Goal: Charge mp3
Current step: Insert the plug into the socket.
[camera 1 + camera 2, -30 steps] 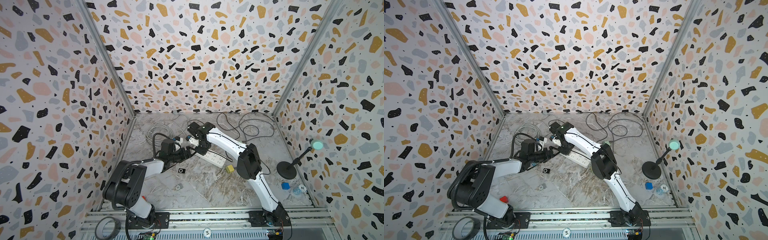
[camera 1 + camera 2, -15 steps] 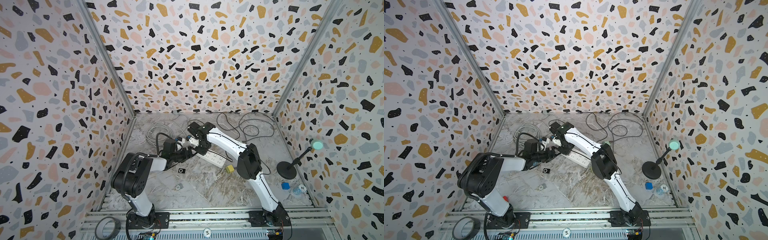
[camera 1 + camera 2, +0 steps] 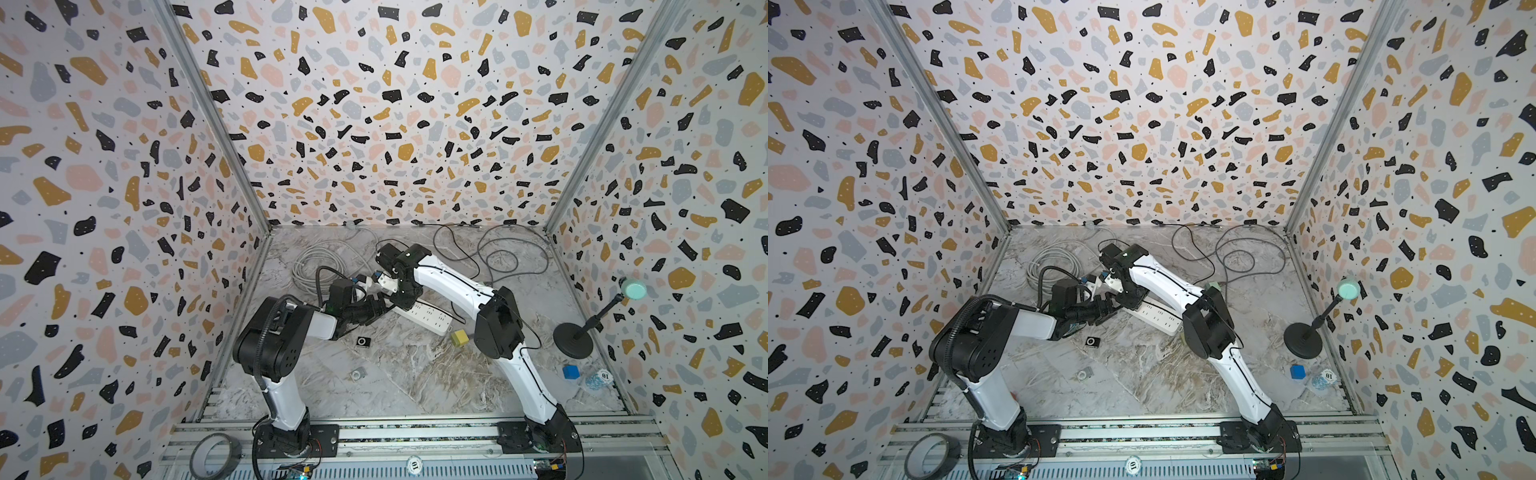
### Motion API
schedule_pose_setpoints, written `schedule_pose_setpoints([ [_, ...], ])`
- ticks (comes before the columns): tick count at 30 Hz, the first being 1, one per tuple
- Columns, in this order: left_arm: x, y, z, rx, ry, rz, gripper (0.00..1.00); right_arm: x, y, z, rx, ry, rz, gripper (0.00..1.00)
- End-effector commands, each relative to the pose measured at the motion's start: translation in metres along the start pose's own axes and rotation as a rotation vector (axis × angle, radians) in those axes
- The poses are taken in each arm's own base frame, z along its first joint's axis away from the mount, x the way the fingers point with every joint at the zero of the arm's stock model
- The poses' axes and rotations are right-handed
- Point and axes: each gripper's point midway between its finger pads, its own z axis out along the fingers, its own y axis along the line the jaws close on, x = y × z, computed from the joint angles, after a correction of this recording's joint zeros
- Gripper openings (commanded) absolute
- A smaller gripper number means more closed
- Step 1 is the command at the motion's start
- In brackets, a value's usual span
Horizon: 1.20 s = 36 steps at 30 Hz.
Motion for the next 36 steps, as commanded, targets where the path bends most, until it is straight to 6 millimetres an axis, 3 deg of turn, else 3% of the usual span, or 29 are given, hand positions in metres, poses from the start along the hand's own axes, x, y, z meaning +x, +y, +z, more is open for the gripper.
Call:
schedule_pose_setpoints([
  [1,0.000,-0.019,0.008,0.071,0.017,0.051,0.91,-0.002,0.031,0.036,-0.125,0.019,-0.030,0.19],
  [13,0.017,0.023,0.015,-0.122,0.111,0.076,0.87,-0.014,0.030,0.034,-0.126,-0.031,-0.022,0.21],
  [20,0.026,0.037,0.013,-0.174,0.140,0.079,0.84,-0.021,0.028,0.034,-0.129,-0.059,0.004,0.23],
  [26,0.033,0.058,0.012,-0.262,0.163,0.065,0.80,-0.028,0.017,0.025,-0.124,-0.108,0.079,0.32],
  [36,0.027,0.070,0.013,-0.324,0.145,0.055,0.77,-0.036,0.002,0.001,-0.111,-0.190,0.164,0.48],
])
